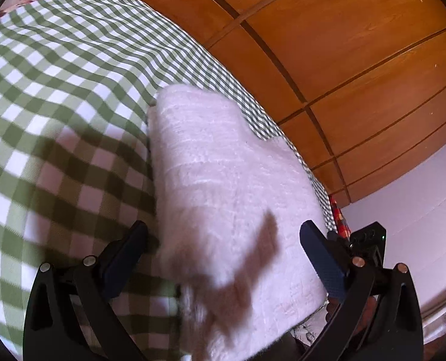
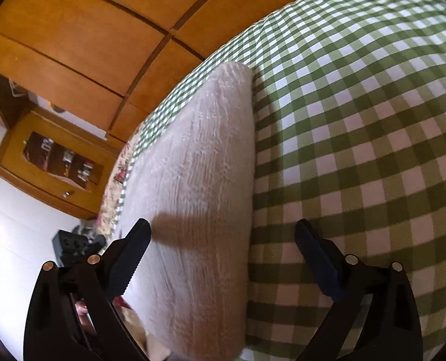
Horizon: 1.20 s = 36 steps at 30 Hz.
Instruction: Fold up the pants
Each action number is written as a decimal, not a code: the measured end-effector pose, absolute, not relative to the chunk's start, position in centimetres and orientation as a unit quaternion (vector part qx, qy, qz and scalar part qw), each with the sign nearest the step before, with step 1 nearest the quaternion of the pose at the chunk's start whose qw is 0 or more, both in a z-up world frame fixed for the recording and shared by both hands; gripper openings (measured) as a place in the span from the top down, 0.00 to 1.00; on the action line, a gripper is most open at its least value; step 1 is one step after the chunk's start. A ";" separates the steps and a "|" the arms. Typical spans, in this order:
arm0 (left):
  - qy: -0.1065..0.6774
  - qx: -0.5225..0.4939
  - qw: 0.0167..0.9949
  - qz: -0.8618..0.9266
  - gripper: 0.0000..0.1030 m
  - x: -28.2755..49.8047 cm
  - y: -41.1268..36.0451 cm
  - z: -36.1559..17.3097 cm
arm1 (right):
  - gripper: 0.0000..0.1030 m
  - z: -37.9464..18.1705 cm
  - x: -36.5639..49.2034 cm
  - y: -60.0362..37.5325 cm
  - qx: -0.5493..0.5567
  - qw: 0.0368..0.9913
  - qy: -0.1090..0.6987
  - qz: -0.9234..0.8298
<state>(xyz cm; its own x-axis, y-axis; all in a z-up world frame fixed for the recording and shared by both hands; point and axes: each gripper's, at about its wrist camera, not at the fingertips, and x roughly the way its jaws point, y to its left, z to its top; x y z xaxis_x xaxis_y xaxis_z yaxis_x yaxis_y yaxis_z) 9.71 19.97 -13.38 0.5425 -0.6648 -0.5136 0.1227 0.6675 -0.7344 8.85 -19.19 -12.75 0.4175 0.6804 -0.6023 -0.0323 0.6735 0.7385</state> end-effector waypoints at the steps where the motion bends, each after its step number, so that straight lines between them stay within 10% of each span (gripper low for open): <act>1: 0.417 -0.324 0.815 -0.241 0.02 10.1 19.8 -13.5 | 0.13 -12.8 9.1 -19.2 0.337 0.771 0.488 0.233; 24: 0.453 -0.253 0.807 -0.282 0.03 15.4 16.3 -13.6 | 0.14 -14.3 14.5 -14.6 0.332 0.743 0.512 0.275; 36: 0.429 -0.172 0.848 -0.259 0.53 12.7 13.6 -11.2 | 0.31 -13.0 13.5 -12.8 0.292 0.787 0.470 0.273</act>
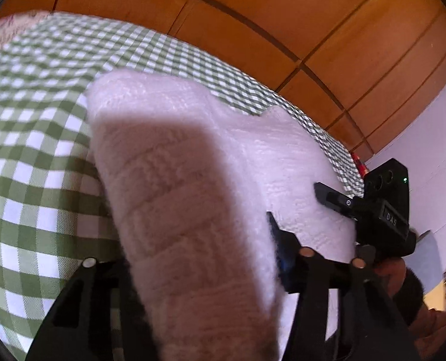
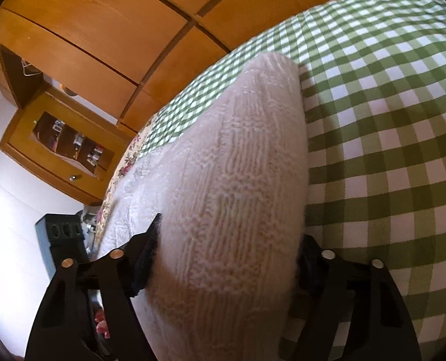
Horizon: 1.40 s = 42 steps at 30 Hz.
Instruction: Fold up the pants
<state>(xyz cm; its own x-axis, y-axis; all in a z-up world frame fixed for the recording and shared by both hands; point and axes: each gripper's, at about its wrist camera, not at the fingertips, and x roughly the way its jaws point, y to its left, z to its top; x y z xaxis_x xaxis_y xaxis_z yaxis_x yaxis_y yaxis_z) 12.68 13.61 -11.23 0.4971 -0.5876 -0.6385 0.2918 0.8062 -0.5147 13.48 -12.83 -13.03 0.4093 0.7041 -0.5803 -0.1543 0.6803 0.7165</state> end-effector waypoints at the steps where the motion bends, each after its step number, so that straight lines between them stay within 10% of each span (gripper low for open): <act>1: 0.426 -0.163 0.853 -0.254 0.55 12.4 13.2 -10.9 | 0.32 -12.8 13.3 -12.7 0.288 0.792 0.465 0.271; 42: 0.351 -0.035 0.891 -0.285 0.60 20.8 -5.6 -6.5 | 0.36 -9.0 20.9 -26.8 0.150 0.919 0.335 0.147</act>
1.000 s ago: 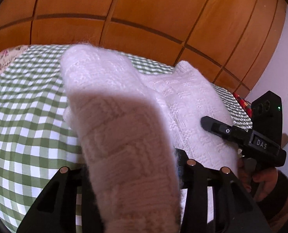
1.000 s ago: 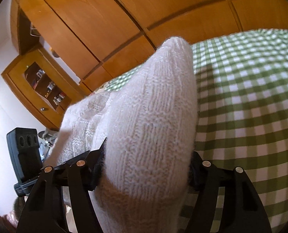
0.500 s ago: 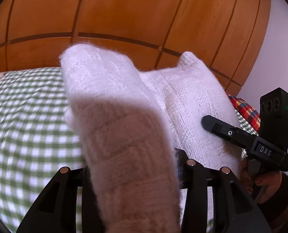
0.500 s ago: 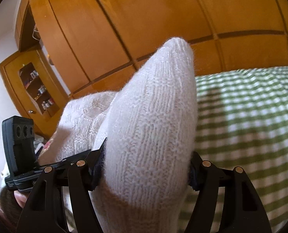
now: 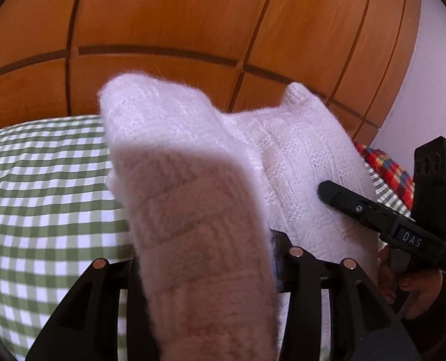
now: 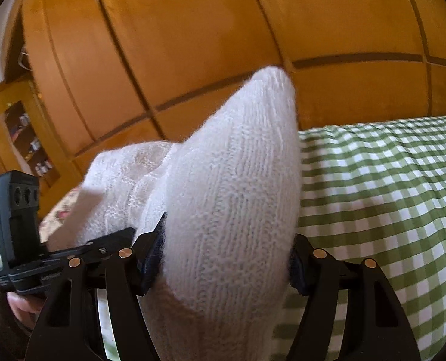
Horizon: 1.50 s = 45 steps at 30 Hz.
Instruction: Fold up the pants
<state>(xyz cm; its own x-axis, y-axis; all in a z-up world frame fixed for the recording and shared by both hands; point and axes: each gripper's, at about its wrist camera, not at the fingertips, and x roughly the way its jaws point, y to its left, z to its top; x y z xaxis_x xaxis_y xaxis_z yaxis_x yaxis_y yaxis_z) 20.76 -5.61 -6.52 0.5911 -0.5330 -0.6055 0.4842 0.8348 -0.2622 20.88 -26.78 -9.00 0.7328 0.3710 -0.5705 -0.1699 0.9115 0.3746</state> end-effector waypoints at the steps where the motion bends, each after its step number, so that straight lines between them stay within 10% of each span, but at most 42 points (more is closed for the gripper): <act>1: 0.357 -0.029 0.890 -0.283 0.60 21.4 -5.9 -7.2 | 0.36 -9.8 21.5 -26.9 0.144 0.917 0.346 0.135; 20: 0.390 -0.107 0.884 -0.234 0.20 20.6 -3.5 -10.8 | 0.06 -11.6 20.8 -27.4 0.143 0.920 0.363 0.046; 45: 0.407 -0.049 0.900 -0.151 0.04 19.0 -2.3 -11.7 | 0.04 -11.6 16.4 -26.5 0.059 0.925 0.373 -0.041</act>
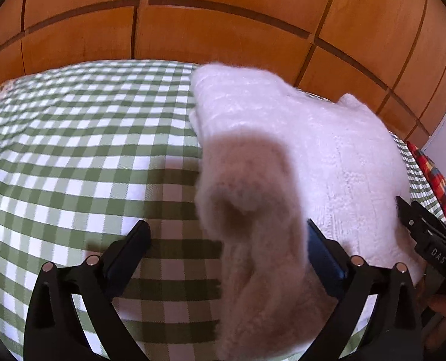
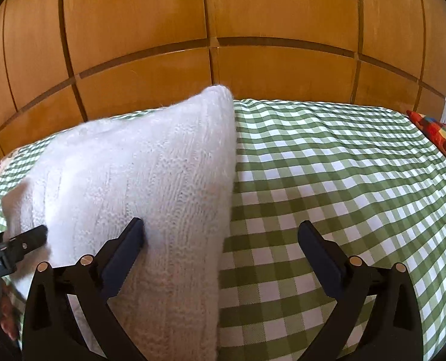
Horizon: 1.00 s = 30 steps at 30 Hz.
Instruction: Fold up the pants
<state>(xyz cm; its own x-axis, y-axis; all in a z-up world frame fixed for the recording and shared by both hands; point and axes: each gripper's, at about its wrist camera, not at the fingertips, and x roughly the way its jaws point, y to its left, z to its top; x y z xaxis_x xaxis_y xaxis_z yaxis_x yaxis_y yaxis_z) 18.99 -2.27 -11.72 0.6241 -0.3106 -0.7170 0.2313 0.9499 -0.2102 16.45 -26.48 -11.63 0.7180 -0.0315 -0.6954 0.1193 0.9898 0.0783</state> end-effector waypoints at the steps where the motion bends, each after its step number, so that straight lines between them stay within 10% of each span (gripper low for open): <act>1: 0.400 -0.042 0.903 -0.149 0.04 18.5 -2.4 -11.4 | 0.04 -11.4 16.2 -26.6 0.060 0.927 0.369 -0.041; 30: 0.323 0.019 0.945 -0.045 0.02 3.6 -1.1 -6.0 | 0.03 -6.2 2.9 -21.9 0.066 0.937 0.343 -0.021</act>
